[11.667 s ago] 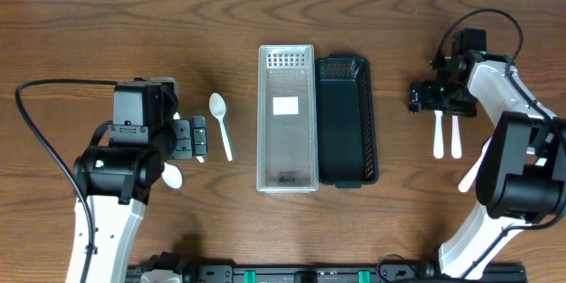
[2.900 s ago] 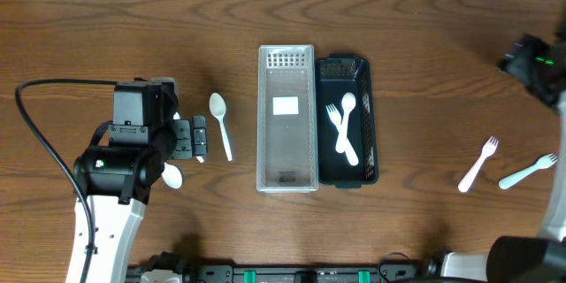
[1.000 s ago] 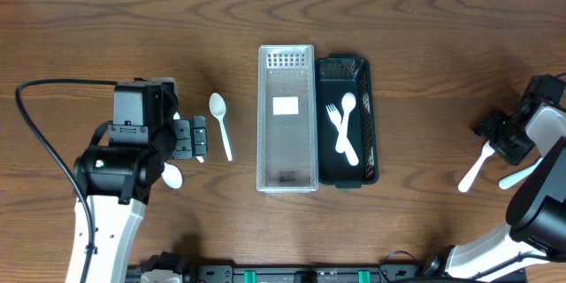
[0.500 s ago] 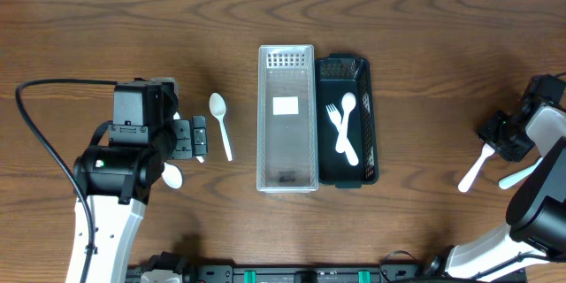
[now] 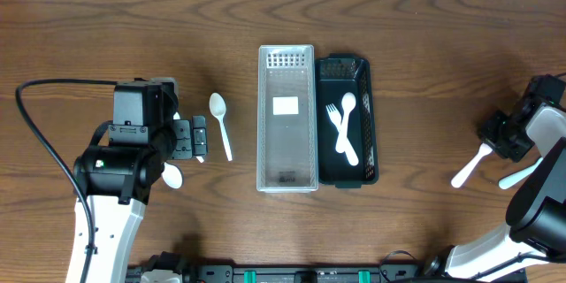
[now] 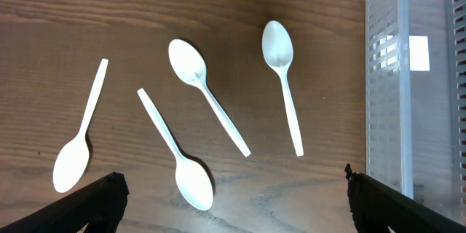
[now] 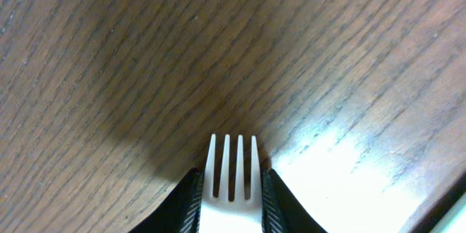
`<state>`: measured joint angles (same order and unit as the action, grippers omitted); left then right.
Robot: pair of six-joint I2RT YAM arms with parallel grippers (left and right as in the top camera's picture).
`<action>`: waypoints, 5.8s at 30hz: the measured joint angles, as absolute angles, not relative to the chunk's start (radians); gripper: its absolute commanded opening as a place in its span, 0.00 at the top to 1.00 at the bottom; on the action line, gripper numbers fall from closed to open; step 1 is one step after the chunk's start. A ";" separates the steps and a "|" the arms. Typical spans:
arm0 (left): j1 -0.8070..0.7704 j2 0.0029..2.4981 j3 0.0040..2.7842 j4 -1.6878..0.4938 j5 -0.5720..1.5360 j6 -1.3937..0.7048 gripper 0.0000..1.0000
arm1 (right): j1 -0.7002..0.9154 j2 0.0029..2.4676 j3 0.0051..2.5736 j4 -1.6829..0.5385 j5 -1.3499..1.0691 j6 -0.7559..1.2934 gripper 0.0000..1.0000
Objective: Pack container
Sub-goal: 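Grasp the white fork with the right gripper and lift it, then place the fork in the dark green basket and release, then move the right gripper to the last white fork and grasp it, then place the fork in the dark green basket and release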
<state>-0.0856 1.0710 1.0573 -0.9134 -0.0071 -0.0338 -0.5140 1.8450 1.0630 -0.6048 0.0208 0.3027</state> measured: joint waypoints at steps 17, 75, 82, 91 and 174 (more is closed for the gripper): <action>-0.086 1.071 1.057 -0.913 -0.007 -0.034 0.02 | -0.194 1.571 1.272 -0.825 -0.038 0.319 0.81; -0.086 1.071 1.057 -0.913 -0.007 -0.034 0.02 | -0.636 1.605 1.493 -1.071 0.119 0.545 0.11; -0.086 1.071 1.057 -0.913 -0.007 -0.034 0.02 | -0.753 1.791 1.469 -1.003 0.105 0.495 0.07; -0.086 1.071 1.057 -0.913 -0.007 -0.034 0.02 | -0.800 1.949 1.468 -0.937 0.100 0.434 0.06; -0.086 1.071 1.057 -0.913 -0.007 -0.034 0.02 | 0.286 1.607 1.543 -0.901 -0.121 0.308 0.98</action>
<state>-0.0856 1.0710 1.0573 -0.9134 -0.0071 -0.0338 0.2859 1.6070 1.5429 -0.9009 -0.1207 0.3084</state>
